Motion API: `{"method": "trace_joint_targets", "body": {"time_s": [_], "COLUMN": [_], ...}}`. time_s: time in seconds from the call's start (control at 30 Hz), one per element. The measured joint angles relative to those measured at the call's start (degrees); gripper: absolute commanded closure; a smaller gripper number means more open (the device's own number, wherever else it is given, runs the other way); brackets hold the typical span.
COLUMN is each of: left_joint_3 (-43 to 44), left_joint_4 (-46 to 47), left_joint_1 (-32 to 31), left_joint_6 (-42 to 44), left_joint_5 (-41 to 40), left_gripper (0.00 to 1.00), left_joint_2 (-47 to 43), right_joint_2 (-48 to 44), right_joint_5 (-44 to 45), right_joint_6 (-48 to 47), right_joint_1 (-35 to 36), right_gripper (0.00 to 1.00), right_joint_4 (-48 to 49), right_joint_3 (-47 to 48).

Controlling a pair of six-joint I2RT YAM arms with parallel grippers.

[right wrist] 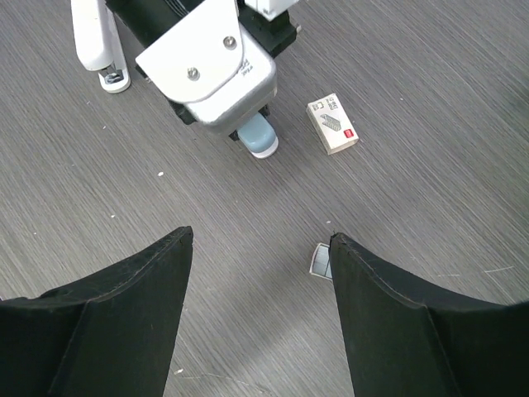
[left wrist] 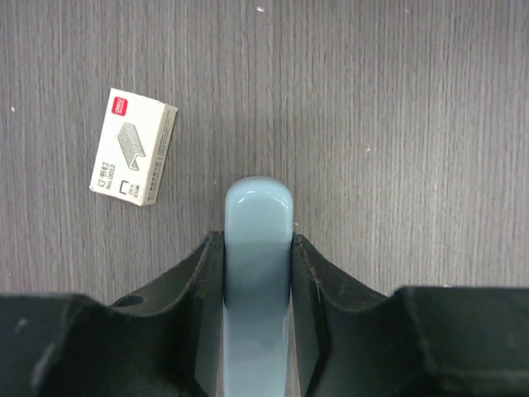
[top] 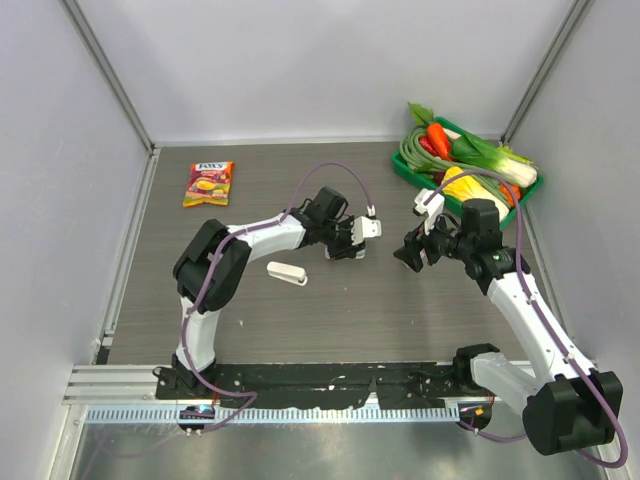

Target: Load the staples into the stapler

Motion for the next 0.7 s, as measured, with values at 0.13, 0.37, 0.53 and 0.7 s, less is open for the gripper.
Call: {"method": "trace_joint_targets", "body": {"time_s": [0.13, 0.37, 0.53, 0.7], "left_joint_3": [-1.3, -3.2, -5.7, -6.2], "left_joint_4": [1.9, 2.8, 4.4, 4.5], "left_joint_1": [1.5, 4.0, 4.5, 6.1], "left_joint_6": [-4.0, -7.1, -9.5, -11.9], "left_joint_5": [1.3, 2.8, 3.1, 4.5], "left_gripper": [0.44, 0.17, 0.0, 0.0], "left_joint_2": [-0.9, -1.5, -3.3, -9.5], "right_joint_2": [0.0, -0.5, -0.7, -0.7], "right_joint_5": [0.0, -0.2, -0.3, -0.5], "right_joint_6": [0.0, 0.0, 0.0, 0.0], "right_joint_1": [0.0, 0.0, 0.0, 0.0], "right_gripper": [0.28, 0.28, 0.28, 0.28], "right_joint_4": [0.0, 0.0, 0.0, 0.0], "right_joint_3": [0.0, -0.3, -0.3, -0.3]}}
